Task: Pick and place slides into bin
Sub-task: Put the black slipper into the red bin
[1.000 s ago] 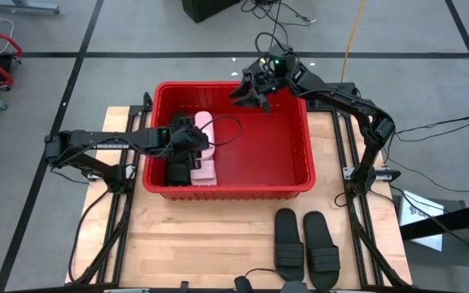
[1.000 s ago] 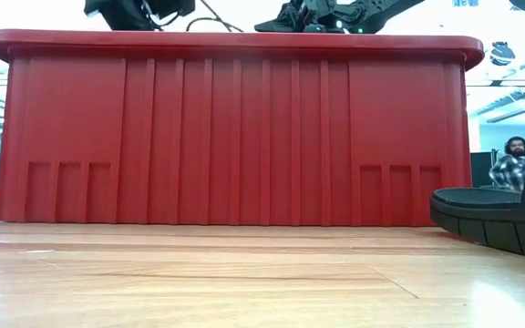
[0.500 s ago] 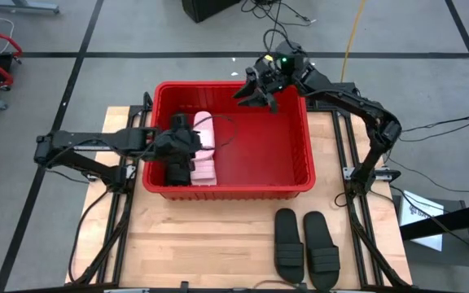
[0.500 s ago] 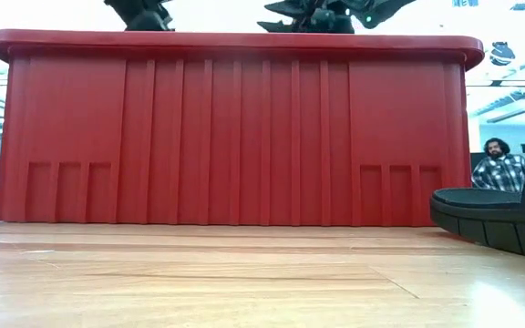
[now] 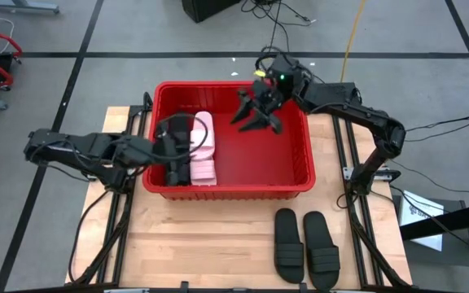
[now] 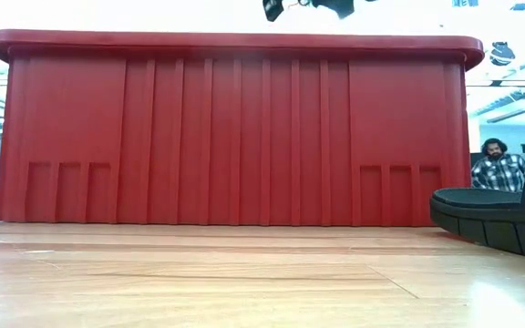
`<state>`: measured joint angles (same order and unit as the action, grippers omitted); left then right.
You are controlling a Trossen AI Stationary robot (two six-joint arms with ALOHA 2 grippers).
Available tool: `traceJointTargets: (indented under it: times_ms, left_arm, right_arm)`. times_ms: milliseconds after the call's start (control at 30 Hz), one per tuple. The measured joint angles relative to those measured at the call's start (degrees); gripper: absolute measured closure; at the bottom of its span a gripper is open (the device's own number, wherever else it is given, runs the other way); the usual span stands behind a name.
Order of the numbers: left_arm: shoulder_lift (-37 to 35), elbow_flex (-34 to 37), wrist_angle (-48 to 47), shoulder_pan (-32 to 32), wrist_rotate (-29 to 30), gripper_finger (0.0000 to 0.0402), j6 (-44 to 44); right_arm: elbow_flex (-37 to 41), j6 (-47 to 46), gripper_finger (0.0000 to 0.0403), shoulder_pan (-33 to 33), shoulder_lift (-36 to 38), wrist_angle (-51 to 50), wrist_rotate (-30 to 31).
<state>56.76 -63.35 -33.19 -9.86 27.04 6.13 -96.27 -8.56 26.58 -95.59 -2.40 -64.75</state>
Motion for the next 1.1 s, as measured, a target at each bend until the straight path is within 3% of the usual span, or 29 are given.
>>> traceJointTargets:
  times_ms: [300,533,933,1100]
  left_arm:
    - [0.27,0.22,-2.24,-7.06,-3.56,0.0222,-9.10]
    - [0.36,3.38,-1.47,-12.63,-3.27,0.0222,-14.41]
    - [0.34,9.64,15.78,-20.67,-2.87,0.0222,-13.22]
    - [1.70,9.64,17.30,-23.42,-0.53,0.0222,-16.38]
  right_arm:
    - [0.00,2.63,0.0245,-9.19,0.02,-8.10,0.56]
    - [3.32,6.02,0.0248,-16.87,0.00,-11.34,10.37]
    - [8.99,2.99,0.0248,-31.83,0.00,-10.04,21.29]
    - [11.60,1.26,0.0248,-39.22,0.00,-8.53,30.10]
